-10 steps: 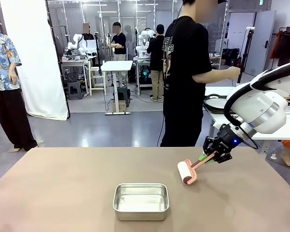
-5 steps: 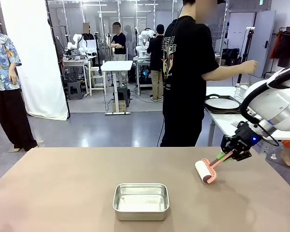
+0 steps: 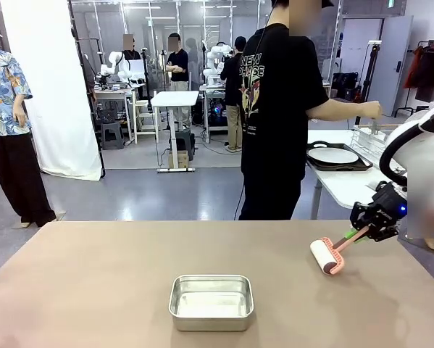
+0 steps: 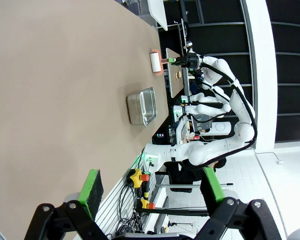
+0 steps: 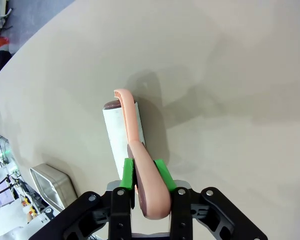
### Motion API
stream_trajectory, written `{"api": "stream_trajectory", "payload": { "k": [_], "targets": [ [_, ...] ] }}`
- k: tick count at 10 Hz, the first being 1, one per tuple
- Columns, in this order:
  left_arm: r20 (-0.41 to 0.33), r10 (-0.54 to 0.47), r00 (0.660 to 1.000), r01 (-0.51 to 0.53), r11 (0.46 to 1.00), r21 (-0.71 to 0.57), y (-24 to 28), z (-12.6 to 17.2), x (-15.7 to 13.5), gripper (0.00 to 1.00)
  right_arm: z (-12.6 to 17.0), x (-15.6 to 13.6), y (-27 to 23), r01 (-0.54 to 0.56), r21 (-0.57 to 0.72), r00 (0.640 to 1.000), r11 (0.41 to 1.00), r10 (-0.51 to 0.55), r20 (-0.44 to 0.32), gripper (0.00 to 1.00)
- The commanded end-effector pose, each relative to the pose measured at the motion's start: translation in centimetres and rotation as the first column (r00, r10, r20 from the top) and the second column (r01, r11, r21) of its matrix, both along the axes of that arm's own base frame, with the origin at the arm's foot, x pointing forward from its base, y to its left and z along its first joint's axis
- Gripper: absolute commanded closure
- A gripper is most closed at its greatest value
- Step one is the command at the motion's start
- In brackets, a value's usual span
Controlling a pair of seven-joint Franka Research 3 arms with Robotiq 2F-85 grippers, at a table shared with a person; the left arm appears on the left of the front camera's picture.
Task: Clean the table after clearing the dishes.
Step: When the right (or left) Handle tray is removed, use the right hand (or left hand) to clean the right (or left) side of the table with the Lint Roller.
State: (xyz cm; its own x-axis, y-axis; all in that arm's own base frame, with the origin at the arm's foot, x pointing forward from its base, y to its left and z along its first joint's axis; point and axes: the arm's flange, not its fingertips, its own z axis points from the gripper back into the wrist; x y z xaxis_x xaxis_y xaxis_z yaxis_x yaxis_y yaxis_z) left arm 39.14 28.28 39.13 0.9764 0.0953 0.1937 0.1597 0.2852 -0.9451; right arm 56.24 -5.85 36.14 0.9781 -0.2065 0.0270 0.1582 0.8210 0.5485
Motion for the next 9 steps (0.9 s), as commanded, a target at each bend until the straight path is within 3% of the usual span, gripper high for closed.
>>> {"api": "stream_trajectory", "payload": {
  "k": [1, 5, 9],
  "targets": [
    [0.007, 0.005, 1.0, -0.005, 1.0, -0.002, 0.0, 0.2, -0.4, 0.0, -3.8, -0.3, -2.7, 0.044, -0.161, 0.999, 0.986, -0.044, 0.0, 0.97],
    [0.007, 0.005, 1.0, -0.005, 1.0, -0.002, 0.0, 0.2, -0.4, 0.0, -2.7, -0.7, -6.9, 0.085, -0.242, 0.996, 0.967, -0.074, 0.055, 1.0],
    [0.007, 0.005, 1.0, -0.005, 1.0, -0.002, 0.0, 0.2, -0.4, 0.0, 0.4, -0.9, -8.5, 0.129, -0.411, 0.99, 0.902, -0.092, 0.109, 0.97]
  ]
}}
